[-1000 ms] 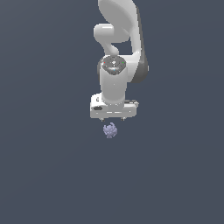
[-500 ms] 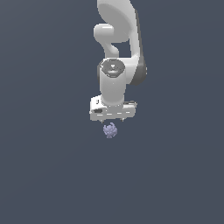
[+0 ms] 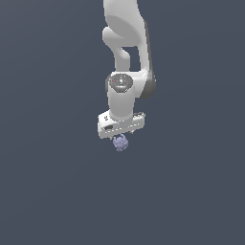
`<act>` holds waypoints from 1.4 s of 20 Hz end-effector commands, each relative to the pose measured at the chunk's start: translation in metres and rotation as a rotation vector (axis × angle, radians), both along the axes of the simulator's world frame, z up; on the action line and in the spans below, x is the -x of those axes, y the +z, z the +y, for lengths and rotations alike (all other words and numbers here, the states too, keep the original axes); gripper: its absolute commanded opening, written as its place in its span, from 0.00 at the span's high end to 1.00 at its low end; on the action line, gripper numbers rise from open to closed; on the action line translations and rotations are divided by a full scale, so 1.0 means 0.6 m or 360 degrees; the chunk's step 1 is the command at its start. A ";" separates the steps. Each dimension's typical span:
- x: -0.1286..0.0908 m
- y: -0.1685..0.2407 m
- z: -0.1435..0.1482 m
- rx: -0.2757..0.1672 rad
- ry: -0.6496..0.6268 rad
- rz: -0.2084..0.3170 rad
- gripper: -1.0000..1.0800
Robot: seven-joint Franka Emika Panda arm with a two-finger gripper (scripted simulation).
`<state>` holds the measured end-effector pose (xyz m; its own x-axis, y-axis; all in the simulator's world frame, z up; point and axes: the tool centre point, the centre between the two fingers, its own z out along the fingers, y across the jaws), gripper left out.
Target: Pick up the object and move it to a goal position.
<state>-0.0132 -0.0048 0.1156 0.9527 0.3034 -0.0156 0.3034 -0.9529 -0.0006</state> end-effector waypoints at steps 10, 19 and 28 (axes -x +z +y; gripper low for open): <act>0.006 -0.040 -0.007 -0.0008 0.0253 -0.0022 0.04; 0.006 -0.051 -0.007 -0.0008 0.0264 -0.0022 0.04; 0.008 -0.115 -0.007 -0.0009 0.0270 -0.0023 0.04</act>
<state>-0.0183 -0.0090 0.0525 0.8882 0.4594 -0.0009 0.4594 -0.8882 -0.0006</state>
